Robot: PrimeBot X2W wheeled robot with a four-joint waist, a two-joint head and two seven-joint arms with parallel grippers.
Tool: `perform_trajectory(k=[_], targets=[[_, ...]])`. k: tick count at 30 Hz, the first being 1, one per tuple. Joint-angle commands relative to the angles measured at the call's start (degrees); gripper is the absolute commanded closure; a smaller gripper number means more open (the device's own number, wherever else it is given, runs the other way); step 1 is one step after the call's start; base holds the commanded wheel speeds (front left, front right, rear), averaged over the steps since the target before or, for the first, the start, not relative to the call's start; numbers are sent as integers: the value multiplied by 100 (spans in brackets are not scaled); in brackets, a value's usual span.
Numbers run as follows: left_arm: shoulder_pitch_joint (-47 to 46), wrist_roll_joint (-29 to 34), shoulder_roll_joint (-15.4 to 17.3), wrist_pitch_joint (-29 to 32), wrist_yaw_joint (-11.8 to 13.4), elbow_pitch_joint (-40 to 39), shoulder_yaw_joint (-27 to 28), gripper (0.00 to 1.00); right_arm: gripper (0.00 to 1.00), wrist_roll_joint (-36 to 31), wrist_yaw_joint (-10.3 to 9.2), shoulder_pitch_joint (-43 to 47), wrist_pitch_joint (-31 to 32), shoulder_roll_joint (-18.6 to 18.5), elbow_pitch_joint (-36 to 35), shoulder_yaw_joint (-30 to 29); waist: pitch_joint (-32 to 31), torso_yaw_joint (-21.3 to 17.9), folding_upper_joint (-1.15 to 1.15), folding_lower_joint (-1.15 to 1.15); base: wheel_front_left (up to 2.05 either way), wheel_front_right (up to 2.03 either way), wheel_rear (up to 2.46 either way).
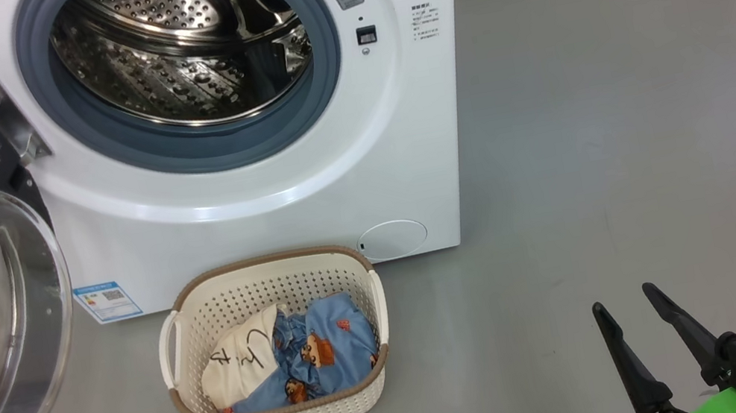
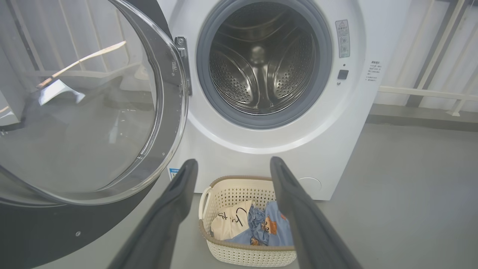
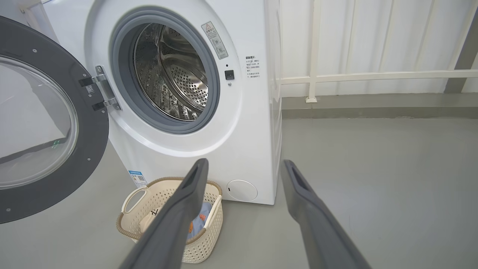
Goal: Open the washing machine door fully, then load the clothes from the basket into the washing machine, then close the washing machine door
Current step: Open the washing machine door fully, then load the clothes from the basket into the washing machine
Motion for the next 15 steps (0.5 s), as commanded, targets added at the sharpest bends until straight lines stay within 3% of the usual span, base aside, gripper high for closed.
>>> perform_trajectory(k=[1, 8, 15], targets=[[-225, 83, 62, -37, -6, -96, 205, 0, 0, 17, 9, -52, -69, 2, -130, 150, 8, 6, 0, 0, 0, 0, 0], [-256, 144, 66, -37, -10, -3, 217, 0, 0, 21, 9, -83, -69, 1, -119, 165, 63, 26, 0, 0, 32, -32, 0], [-284, 158, 66, -37, -10, 47, 233, 0, 0, 31, 9, -90, -69, -1, -95, 176, 58, 49, 0, 0, 126, -126, 0]])
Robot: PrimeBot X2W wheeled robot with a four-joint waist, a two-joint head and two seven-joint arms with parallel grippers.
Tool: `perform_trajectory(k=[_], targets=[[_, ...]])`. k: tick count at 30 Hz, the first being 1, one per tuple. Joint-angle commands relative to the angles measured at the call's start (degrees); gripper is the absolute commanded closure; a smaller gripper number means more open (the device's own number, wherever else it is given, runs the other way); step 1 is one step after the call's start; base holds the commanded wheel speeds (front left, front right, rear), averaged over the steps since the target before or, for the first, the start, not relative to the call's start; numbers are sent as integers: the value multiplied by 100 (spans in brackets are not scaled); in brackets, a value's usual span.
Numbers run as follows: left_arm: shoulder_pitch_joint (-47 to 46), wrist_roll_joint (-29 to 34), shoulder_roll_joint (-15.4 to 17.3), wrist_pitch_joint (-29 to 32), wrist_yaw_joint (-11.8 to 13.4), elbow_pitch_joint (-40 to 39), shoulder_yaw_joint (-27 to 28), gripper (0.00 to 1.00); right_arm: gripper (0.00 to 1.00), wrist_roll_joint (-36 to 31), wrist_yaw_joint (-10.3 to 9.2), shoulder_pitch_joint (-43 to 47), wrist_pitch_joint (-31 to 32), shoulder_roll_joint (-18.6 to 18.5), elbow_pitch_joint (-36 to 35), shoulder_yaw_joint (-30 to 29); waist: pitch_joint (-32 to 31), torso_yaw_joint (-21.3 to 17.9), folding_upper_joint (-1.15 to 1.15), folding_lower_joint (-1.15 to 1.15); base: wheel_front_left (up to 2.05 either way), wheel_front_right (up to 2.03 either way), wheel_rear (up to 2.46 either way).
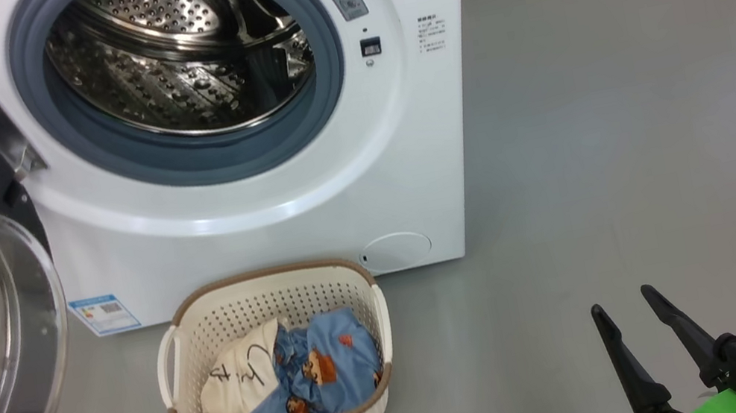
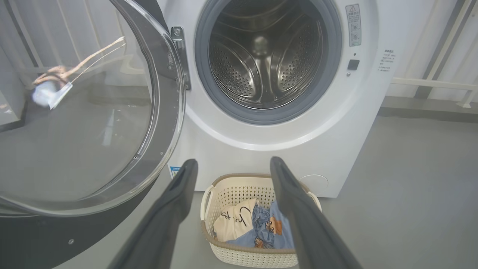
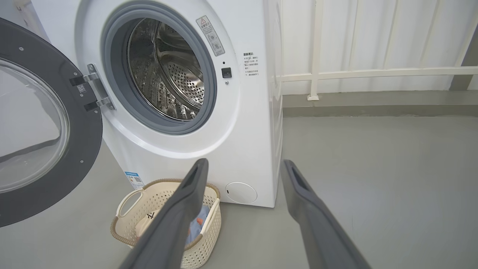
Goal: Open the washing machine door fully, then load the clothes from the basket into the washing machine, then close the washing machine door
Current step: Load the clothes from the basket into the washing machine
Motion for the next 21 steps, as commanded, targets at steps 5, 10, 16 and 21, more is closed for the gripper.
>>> perform_trajectory(k=[5, 10, 16, 21], targets=[[-291, 36, 64, -37, 26, -95, 229, 0, 0, 37, 9, -91, -69, -9, -122, 166, 3, 25, 0, 0, 208, -208, 0], [-319, 25, 63, -37, 93, -216, 283, 0, 0, 42, 9, -103, -69, -24, -141, 166, 50, 35, 0, 0, 202, -202, 0], [-307, 21, 61, -37, 97, -254, 247, 0, 0, 60, 9, -132, -69, -44, -137, 170, 110, 27, 0, 0, 137, -137, 0], [-278, -9, 60, -37, 73, -271, 205, 0, 0, 68, 9, -138, -69, -52, -123, 165, 114, 18, 0, 0, 62, -62, 0]])
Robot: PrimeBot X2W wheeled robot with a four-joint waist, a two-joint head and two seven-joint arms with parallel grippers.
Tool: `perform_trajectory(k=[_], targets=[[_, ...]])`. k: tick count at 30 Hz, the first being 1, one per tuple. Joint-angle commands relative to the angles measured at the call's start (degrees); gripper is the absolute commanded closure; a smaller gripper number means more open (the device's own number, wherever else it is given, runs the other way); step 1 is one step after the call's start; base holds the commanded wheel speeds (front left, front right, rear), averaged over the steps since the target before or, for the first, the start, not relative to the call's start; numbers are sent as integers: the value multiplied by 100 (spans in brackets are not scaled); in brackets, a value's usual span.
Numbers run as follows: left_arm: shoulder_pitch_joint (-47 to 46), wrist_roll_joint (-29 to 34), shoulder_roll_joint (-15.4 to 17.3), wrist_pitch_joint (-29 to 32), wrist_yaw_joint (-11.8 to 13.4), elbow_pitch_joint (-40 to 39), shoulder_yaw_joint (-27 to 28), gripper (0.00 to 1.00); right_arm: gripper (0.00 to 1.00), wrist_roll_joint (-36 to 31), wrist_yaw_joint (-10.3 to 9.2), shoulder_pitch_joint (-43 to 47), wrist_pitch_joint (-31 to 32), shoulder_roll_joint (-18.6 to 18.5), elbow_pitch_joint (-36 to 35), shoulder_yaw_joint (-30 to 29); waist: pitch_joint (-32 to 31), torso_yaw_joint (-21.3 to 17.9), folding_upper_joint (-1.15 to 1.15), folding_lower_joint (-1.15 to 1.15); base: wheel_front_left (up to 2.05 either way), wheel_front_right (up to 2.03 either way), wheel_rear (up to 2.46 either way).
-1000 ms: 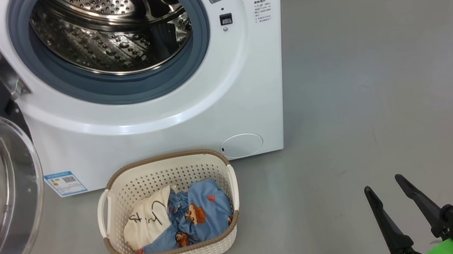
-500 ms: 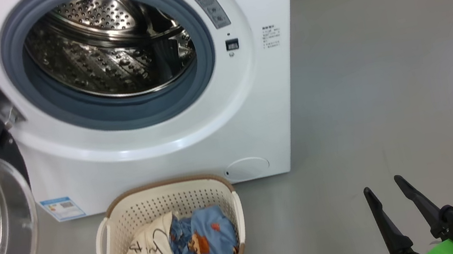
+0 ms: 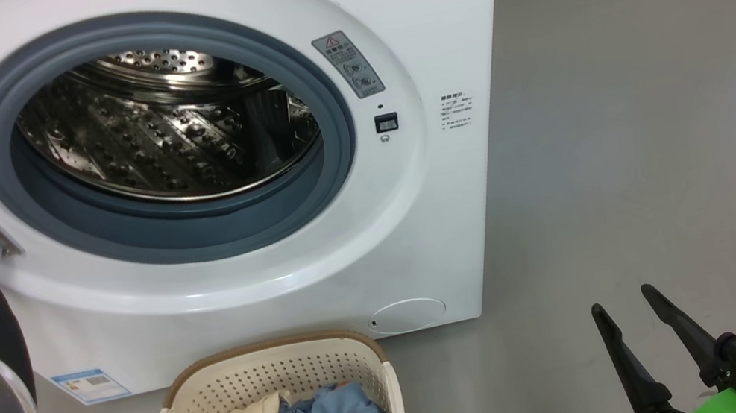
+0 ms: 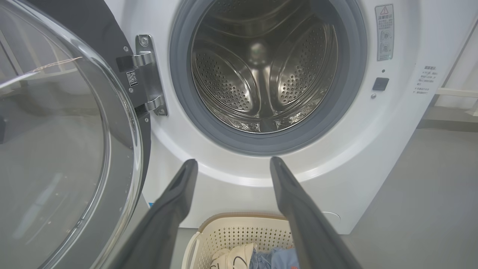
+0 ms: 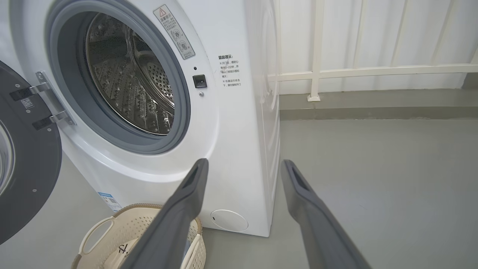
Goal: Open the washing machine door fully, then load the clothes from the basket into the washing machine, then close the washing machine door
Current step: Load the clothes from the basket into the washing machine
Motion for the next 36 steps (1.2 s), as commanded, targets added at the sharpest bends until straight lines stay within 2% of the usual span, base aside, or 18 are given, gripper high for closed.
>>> perform_trajectory(k=[1, 21, 36], targets=[[-185, -13, 59, -37, 6, -166, 165, 0, 0, 28, 9, -132, -69, -40, -126, 153, -5, -4, 0, 0, 21, -21, 0], [-117, -67, 58, -37, 19, -149, 33, 0, 0, 5, 9, -87, -69, -45, -117, 68, 70, 4, 0, 0, 0, 0, 0], [-471, -114, 58, -37, -40, 41, -104, 0, 0, -11, 9, -202, -69, -68, -80, 136, 838, -64, 0, 0, 0, 0, 0]])
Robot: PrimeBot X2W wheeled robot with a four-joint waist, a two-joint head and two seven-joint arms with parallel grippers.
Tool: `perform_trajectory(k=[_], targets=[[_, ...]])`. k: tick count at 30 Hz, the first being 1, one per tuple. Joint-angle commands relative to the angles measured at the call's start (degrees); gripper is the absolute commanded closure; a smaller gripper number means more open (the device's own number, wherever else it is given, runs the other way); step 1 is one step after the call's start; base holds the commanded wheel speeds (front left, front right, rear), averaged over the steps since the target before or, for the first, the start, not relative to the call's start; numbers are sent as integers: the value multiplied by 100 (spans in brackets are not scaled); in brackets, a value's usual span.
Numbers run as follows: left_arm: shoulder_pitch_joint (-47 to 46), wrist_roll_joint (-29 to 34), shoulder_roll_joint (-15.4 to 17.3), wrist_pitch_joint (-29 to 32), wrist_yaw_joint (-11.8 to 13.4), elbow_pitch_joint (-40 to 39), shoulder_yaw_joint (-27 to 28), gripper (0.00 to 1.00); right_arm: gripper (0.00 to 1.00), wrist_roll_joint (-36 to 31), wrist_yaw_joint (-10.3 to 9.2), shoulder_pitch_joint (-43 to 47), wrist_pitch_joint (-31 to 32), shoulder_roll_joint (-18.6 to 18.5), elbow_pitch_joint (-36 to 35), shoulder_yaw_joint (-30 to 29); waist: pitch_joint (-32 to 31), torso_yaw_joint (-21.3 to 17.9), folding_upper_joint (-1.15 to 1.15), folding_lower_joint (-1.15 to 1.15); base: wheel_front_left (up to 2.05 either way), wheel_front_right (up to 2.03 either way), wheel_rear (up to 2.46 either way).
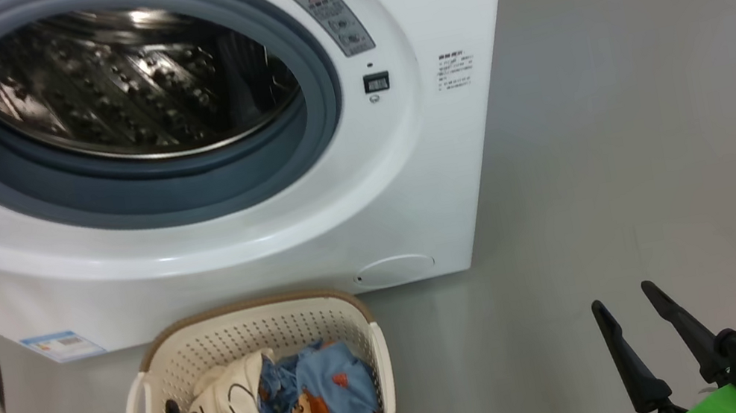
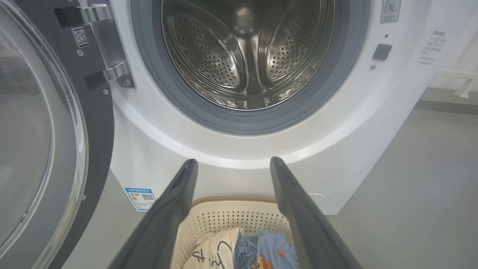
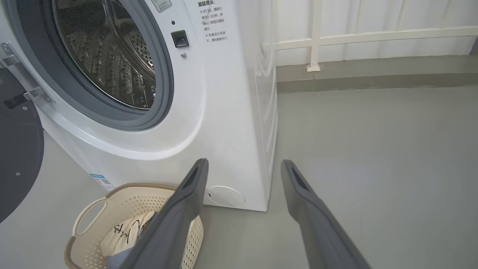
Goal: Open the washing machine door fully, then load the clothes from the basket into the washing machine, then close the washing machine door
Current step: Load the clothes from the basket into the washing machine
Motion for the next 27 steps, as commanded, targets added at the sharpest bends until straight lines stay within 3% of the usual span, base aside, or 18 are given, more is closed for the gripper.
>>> perform_trajectory(k=[1, 11, 27], targets=[[-225, -3, 58, -37, -14, -89, 165, 0, 0, -9, 9, -173, -69, -54, -134, 155, 234, -43, 0, 0, 0, 0, 0], [-914, -112, 61, -37, -110, 403, 102, 0, 0, -28, 9, -486, -69, -47, -172, 163, 1241, -101, 0, 0, 0, 0, 0], [-2826, -188, 397, -37, -412, 2320, 283, 0, 0, -91, 9, -1207, -69, -8, -402, 266, 2989, -417, 0, 0, 0, 0, 0]])
